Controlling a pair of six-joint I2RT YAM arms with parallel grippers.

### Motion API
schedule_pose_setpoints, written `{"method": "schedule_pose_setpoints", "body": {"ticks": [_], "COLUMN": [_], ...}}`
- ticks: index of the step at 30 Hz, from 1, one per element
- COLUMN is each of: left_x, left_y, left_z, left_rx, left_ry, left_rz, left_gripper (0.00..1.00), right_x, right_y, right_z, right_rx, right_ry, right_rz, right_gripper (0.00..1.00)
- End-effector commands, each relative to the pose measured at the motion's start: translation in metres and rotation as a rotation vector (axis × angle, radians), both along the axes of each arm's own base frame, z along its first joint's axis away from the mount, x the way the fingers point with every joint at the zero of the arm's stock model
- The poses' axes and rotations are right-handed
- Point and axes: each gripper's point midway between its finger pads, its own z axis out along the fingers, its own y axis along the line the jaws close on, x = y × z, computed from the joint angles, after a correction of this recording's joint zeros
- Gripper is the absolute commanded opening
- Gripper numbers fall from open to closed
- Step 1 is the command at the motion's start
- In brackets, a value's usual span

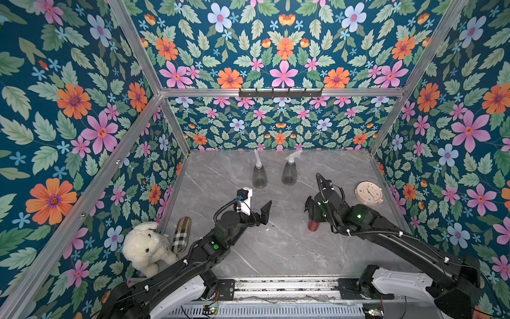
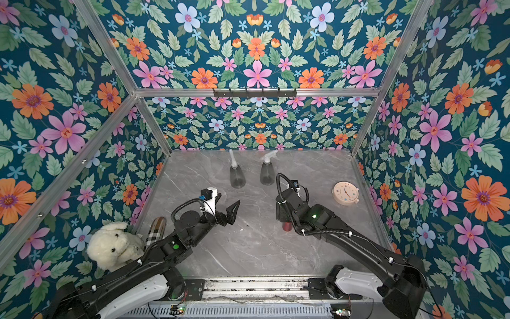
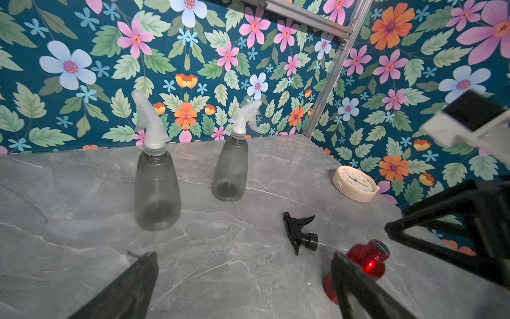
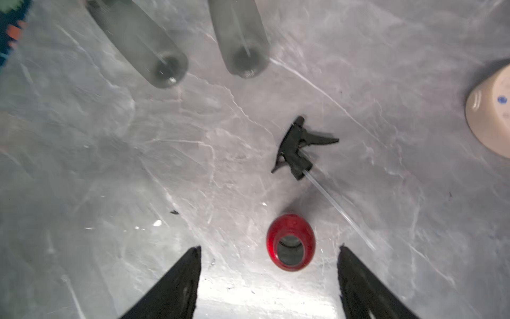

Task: Attach spray nozzles to spray bottles
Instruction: Pick up the spray bottle from the center of the board.

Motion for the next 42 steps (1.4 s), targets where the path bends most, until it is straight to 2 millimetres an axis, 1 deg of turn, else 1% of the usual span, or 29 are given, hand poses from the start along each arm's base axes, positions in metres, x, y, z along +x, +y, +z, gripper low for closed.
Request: {"method": "schedule_pose_setpoints", "body": {"ticks": [1, 2, 4, 8, 11, 16, 18, 21, 24, 26, 27, 29, 32, 34, 37, 40, 42], "left_x": [-0.002, -0.002, -0.003, -0.004, -0.004, -0.005, -0.007, -0.009, -0.011, -0.013, -0.015, -0.022, -0.036, -0.049, -0.069, -0.083, -0.091], "left_y": [-0.004, -0.004, -0.004, -0.006, -0.009, -0.013, -0.015, -0.017, -0.02, -0.024, -0.026, -0.032, -0.046, -0.054, -0.063, -0.072, -0.076], "left_z": [0.012, 0.012, 0.012, 0.01, 0.008, 0.008, 0.007, 0.008, 0.007, 0.006, 0.006, 0.007, 0.01, 0.014, 0.024, 0.027, 0.027], "left_rx": [-0.036, -0.037, -0.033, -0.03, -0.028, -0.031, -0.033, -0.038, -0.037, -0.037, -0.039, -0.043, -0.059, -0.081, -0.113, -0.115, -0.111], "left_ry": [-0.032, -0.033, -0.032, -0.023, -0.017, -0.019, -0.022, -0.029, -0.032, -0.033, -0.035, -0.045, -0.056, -0.078, -0.121, -0.136, -0.131], "left_rz": [-0.024, -0.025, -0.028, -0.041, -0.054, -0.077, -0.089, -0.109, -0.131, -0.153, -0.168, -0.224, -0.34, -0.427, -0.556, -0.653, -0.714], "left_gripper": [0.97, 0.97, 0.97, 0.98, 0.98, 0.99, 0.99, 0.99, 0.99, 0.99, 0.99, 0.99, 0.99, 0.99, 0.99, 1.0, 0.99], "right_x": [-0.01, -0.008, -0.004, 0.004, 0.008, 0.011, 0.012, 0.013, 0.012, 0.012, 0.011, 0.011, 0.004, -0.005, -0.023, -0.038, -0.047], "right_y": [-0.009, -0.01, -0.009, 0.0, 0.004, 0.004, 0.003, 0.002, 0.0, 0.0, 0.001, 0.004, 0.017, 0.029, 0.047, 0.063, 0.071], "right_z": [-0.027, -0.034, -0.043, -0.049, -0.056, -0.068, -0.07, -0.07, -0.071, -0.069, -0.065, -0.048, -0.006, 0.025, 0.066, 0.102, 0.12], "right_rx": [-0.022, -0.013, 0.004, 0.024, 0.018, 0.002, -0.006, -0.01, -0.019, -0.021, -0.021, -0.007, 0.024, 0.055, 0.124, 0.204, 0.243], "right_ry": [0.086, 0.1, 0.1, 0.076, 0.093, 0.119, 0.125, 0.127, 0.137, 0.133, 0.13, 0.109, 0.098, 0.109, 0.134, 0.136, 0.142], "right_rz": [-0.043, -0.053, -0.056, -0.036, -0.03, -0.026, -0.027, -0.027, -0.026, -0.02, -0.01, 0.029, 0.156, 0.261, 0.414, 0.538, 0.61], "right_gripper": [0.78, 0.78, 0.77, 0.73, 0.69, 0.62, 0.58, 0.49, 0.42, 0.4, 0.38, 0.35, 0.35, 0.35, 0.35, 0.35, 0.35]}}
